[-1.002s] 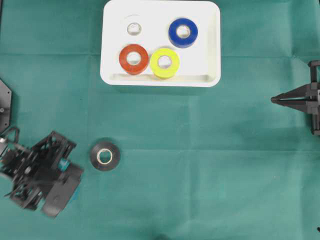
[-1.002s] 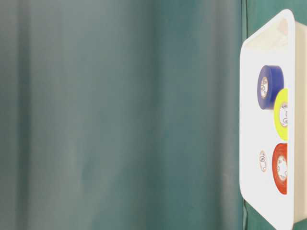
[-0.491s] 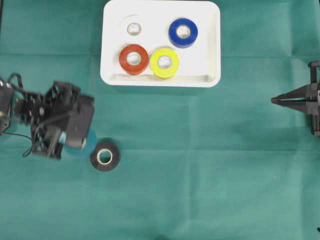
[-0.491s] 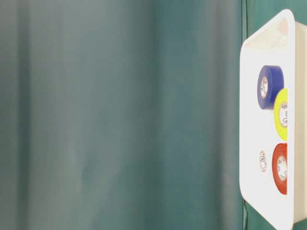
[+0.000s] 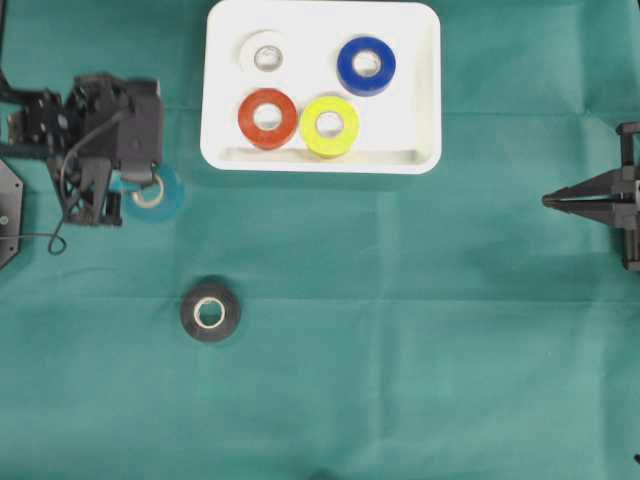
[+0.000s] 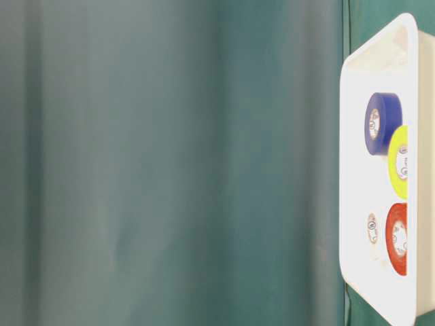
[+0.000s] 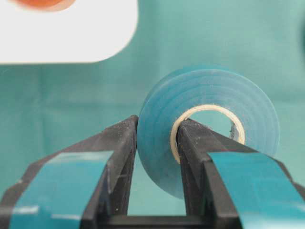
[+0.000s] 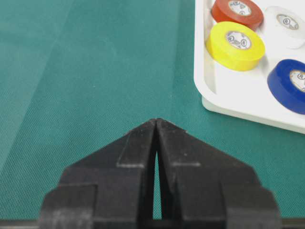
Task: Put the tape into the white case with the left arm.
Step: 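Lift and carry the teal roll into the white tray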
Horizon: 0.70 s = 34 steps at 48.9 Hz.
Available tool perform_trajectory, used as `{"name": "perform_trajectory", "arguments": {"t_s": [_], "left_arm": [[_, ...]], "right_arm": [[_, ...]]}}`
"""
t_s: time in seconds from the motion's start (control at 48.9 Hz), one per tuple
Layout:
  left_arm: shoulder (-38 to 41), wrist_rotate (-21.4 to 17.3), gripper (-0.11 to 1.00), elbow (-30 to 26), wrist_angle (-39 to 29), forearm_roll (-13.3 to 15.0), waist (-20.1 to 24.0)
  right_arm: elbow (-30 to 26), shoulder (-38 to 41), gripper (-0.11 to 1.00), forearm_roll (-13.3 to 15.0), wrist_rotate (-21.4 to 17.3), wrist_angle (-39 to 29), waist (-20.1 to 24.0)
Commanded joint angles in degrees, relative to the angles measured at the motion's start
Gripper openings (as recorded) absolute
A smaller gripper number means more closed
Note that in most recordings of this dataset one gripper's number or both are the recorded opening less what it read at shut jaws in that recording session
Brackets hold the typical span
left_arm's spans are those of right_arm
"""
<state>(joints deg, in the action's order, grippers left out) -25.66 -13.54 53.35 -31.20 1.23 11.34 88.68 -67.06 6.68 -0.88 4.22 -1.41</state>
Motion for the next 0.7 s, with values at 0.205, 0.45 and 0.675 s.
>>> {"name": "perform_trajectory", "arguments": {"t_s": [0.205,0.45,0.675], "left_arm": [[-0.62,-0.44,0.22,-0.26,0.26,-0.09,2.9],[-0.35,-0.44,0.22,-1.49,1.14,-0.09,2.9],[3.69,-1.05,0.22,-5.1,2.81,-0.09,2.9]], "right_arm": [[-0.7,0.44,-0.1,0.09,0.0,0.53,0.0],[-0.79,0.44,-0.1,0.09,0.0,0.53,-0.09],[-0.79,0.44,-0.1,0.09,0.0,0.44,0.0]]}}
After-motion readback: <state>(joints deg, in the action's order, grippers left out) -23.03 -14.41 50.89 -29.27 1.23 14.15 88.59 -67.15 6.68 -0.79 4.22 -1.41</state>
